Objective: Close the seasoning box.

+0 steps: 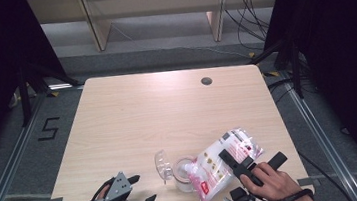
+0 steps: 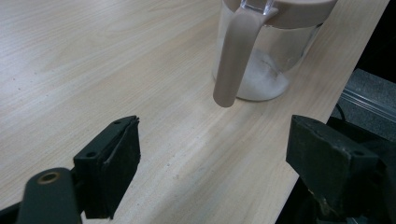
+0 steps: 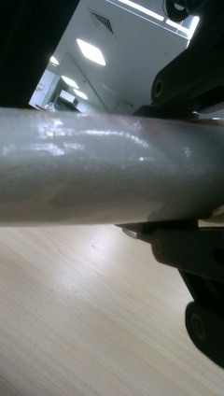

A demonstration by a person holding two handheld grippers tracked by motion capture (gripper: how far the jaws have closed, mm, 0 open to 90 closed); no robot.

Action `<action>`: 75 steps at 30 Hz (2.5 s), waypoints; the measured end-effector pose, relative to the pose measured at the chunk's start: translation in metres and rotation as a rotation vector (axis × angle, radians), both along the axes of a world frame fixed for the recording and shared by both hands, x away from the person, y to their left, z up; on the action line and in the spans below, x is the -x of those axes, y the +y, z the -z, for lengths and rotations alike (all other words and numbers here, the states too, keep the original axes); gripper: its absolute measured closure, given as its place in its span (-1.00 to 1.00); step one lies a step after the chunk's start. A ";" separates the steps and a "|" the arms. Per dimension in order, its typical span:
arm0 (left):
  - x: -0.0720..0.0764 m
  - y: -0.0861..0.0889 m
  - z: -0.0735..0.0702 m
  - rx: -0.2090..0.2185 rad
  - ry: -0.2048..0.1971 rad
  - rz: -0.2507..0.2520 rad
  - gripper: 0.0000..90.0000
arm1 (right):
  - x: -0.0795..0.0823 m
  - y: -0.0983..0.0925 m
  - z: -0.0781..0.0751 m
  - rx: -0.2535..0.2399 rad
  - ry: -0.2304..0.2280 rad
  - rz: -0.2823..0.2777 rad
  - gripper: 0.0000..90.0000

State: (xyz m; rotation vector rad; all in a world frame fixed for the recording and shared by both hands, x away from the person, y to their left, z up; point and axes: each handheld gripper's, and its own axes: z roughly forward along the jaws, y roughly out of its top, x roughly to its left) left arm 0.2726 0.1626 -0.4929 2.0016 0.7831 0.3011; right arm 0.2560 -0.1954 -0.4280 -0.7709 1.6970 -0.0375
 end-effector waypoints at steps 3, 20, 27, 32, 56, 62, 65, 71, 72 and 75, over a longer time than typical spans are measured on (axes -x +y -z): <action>0.000 0.000 0.000 0.000 -0.001 0.000 -0.61 | 0.000 0.000 0.000 0.001 -0.002 0.000 0.41; 0.000 0.000 0.000 -0.004 -0.007 0.005 -0.61 | 0.000 0.001 -0.001 0.006 0.000 -0.001 0.41; 0.000 0.000 0.000 0.000 0.002 0.001 -0.61 | 0.000 0.000 -0.001 0.004 0.004 -0.001 0.41; 0.000 0.000 0.000 0.001 -0.002 0.000 -0.61 | 0.000 0.000 -0.001 0.003 0.006 -0.001 0.41; 0.001 0.000 -0.001 -0.004 -0.007 0.002 -0.61 | 0.000 0.000 -0.001 0.002 0.008 -0.001 0.42; 0.001 0.000 -0.001 -0.002 -0.004 0.000 -0.61 | -0.001 0.000 -0.001 0.001 0.010 -0.001 0.42; 0.000 0.000 -0.001 -0.002 -0.003 0.002 -0.61 | 0.000 0.000 -0.001 0.002 0.009 0.000 0.42; 0.001 0.000 -0.001 0.000 0.000 0.002 -0.61 | 0.000 0.001 0.000 0.004 0.007 -0.002 0.42; 0.001 0.000 -0.001 0.000 0.001 0.001 -0.61 | 0.000 0.001 0.000 0.005 0.007 -0.002 0.42; 0.001 0.000 -0.001 -0.001 0.000 0.003 -0.61 | 0.000 0.001 0.000 0.005 0.006 -0.001 0.42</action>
